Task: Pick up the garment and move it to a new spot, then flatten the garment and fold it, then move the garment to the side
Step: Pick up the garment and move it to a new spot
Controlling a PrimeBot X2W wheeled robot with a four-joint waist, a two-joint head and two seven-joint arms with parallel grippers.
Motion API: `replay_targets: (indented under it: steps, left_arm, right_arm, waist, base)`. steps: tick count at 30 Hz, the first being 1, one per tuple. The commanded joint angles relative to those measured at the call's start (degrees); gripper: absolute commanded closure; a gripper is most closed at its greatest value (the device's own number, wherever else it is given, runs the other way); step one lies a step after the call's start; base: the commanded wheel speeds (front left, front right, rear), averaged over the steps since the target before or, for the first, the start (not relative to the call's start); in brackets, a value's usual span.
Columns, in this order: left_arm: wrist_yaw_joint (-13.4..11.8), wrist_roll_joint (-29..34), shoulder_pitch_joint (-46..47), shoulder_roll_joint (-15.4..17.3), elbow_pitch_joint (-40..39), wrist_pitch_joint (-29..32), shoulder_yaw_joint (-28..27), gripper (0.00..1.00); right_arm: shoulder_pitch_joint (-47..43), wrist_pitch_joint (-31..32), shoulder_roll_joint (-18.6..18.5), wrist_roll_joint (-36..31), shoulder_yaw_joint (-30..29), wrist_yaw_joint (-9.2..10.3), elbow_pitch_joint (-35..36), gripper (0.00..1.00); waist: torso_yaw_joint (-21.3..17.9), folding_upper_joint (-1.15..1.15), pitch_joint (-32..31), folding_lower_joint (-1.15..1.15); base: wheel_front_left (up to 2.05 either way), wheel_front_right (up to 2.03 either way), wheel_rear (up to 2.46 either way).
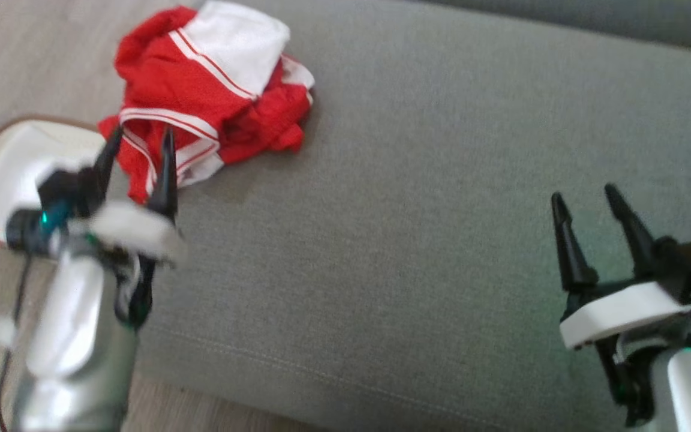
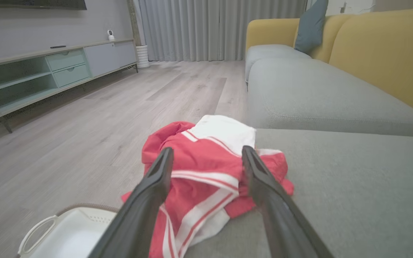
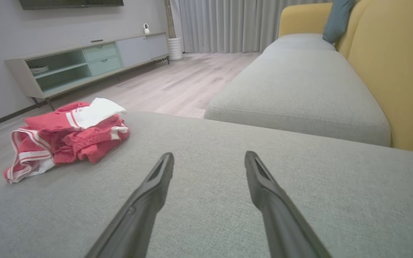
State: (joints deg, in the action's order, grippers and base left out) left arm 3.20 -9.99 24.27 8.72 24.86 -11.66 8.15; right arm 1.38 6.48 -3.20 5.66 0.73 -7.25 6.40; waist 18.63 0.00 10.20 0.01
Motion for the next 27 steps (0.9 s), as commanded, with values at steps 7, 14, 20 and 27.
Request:
replay_targets:
  steps: [7,14,20,27]
  left_arm:
    - [2.8,-3.5,17.6,3.8,10.8,8.0,-2.1,0.0]
    - [4.0,-6.7,30.0,6.7,25.9,16.8,-1.4,0.0]
    - [4.2,-8.7,35.0,8.4,35.4,26.1,1.2,0.0]
    - [4.3,-11.6,36.6,10.6,37.1,28.6,5.9,1.0]
  right_arm:
    - [4.6,2.6,-2.9,-1.8,0.1,-0.24,5.7,0.0]
    - [6.9,3.3,-3.8,-1.8,2.0,-0.24,6.3,0.0]
    - [7.1,3.6,-3.8,-1.3,2.4,-0.24,6.5,0.0]
    - [6.6,4.0,-3.5,-1.0,1.4,-0.24,7.6,0.0]
  waist:
    - [-2.0,0.0,11.1,-0.01]
    - [-4.1,0.0,14.2,-0.01]
    - [-5.9,0.0,14.6,-0.01]
    - [-6.9,0.0,14.8,-0.01]
  base:
    - [0.0,0.0,0.0]
    - [0.0,0.0,0.0]
    - [0.0,0.0,0.0]
    - [0.0,0.0,0.0]
